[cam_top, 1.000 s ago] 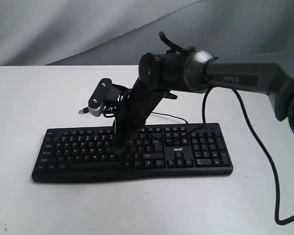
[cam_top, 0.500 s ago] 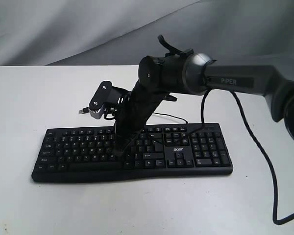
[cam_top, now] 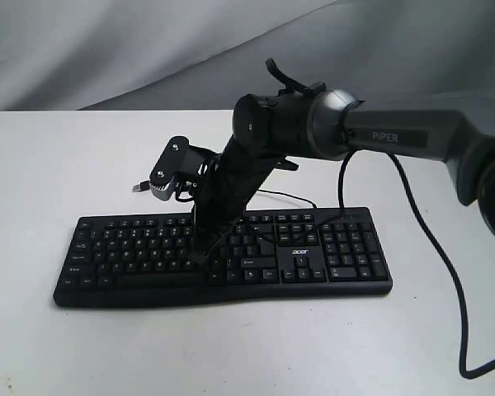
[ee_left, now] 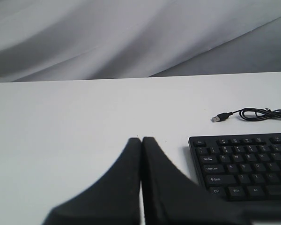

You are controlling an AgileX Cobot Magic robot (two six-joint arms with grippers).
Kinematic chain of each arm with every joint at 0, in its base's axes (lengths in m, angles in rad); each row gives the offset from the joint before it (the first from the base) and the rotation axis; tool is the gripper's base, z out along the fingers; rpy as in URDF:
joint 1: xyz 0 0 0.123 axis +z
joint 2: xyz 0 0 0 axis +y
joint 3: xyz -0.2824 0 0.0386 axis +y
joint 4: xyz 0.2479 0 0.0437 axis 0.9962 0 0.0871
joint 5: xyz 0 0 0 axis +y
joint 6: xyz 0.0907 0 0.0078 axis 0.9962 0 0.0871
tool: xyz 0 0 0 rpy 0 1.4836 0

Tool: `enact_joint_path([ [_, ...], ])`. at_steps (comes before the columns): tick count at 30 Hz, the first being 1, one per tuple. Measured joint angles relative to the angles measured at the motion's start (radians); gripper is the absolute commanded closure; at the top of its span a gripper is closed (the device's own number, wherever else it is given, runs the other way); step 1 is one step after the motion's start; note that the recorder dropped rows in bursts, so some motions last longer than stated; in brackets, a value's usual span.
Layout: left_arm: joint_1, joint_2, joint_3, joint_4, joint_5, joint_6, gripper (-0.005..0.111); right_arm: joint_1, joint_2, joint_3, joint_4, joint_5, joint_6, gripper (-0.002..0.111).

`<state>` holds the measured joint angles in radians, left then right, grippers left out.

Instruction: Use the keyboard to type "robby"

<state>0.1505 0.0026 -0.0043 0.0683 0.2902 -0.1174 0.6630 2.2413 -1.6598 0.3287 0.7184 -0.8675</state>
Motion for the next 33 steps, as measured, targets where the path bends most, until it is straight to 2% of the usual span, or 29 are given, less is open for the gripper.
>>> enact_joint_path([
  [15,0.000,0.000,0.000,0.000,0.000,0.000,0.106,0.000,0.024,0.000,0.007,-0.003,-0.004,0.108],
  [25,0.000,0.000,0.000,0.000,0.000,0.000,0.106,0.012,-0.038,0.000,-0.004,-0.001,-0.006,0.108],
  [33,0.000,0.000,0.000,0.000,0.000,0.000,0.106,0.055,-0.035,0.000,0.096,-0.052,-0.072,0.108],
])
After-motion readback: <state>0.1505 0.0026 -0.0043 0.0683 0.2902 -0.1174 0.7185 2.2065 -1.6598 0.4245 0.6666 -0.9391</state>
